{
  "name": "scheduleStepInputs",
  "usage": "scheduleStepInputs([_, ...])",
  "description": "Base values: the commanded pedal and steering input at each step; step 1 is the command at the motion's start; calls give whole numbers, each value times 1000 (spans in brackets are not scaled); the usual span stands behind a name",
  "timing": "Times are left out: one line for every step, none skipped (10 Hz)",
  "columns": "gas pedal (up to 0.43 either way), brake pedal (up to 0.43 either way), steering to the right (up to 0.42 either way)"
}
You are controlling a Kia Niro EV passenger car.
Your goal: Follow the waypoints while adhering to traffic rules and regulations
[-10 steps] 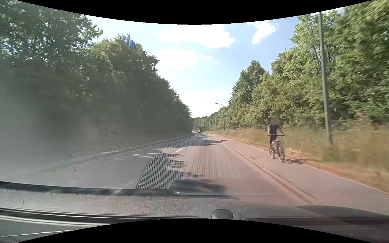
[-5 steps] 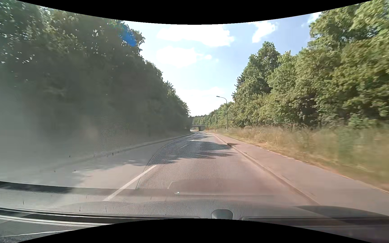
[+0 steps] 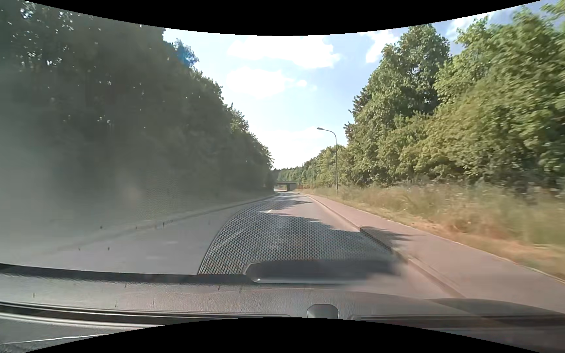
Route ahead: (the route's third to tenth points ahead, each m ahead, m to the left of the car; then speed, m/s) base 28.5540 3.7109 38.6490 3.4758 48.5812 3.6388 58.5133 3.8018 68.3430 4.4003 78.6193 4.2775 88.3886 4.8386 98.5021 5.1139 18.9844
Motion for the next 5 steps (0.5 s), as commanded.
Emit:
scheduleStepInputs([0,6,1])
scheduleStepInputs([0,6,1])
scheduleStepInputs([0,6,1])
scheduleStepInputs([0,6,1])
scheduleStepInputs([0,6,1])
